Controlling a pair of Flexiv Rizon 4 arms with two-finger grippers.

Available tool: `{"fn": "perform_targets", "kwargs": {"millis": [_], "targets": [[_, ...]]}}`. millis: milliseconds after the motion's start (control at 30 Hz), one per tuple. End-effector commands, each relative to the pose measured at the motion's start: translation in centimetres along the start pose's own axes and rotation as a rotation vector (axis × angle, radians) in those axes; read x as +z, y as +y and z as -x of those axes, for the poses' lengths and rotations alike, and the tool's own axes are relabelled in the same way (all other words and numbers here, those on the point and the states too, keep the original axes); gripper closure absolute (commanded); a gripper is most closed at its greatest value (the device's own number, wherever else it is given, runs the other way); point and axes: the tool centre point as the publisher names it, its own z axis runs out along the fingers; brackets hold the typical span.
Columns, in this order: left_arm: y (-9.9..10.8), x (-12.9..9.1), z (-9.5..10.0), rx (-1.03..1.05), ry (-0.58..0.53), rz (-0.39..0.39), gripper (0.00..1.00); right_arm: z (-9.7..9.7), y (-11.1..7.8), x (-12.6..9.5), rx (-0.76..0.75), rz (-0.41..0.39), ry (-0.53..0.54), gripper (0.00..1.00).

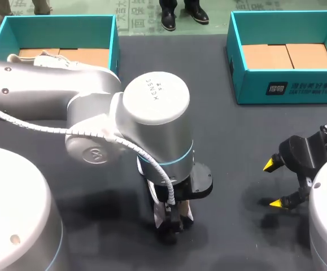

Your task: Take the shoe out of the shoebox, open the shoe tongue, remove and reinsert the insole, then place the shoe into the shoebox

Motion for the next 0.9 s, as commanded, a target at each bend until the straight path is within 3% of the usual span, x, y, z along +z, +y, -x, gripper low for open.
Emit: {"fn": "perform_targets", "kwargs": {"millis": [33,533,767,900], "targets": [[-1.1,1.9,-0.2,-0.009,0.006,0.025,0.00,-0.3,0.0,-0.1,0.000,-0.001,-0.004,0.00],[-0.3,3.9,-0.7,-0.050,0.024,0.068,0.00,-0.3,0.0,-0.1,0.000,-0.001,-0.004,0.00],[0.1,4.1,-0.7,-0.071,0.000,0.098,0.14,-0.3,0.0,-0.1,0.000,-0.001,-0.004,0.00],[0.2,4.3,-0.7,-0.084,-0.018,0.109,0.27,-0.3,0.0,-0.1,0.000,-0.001,-0.004,0.00]]}}
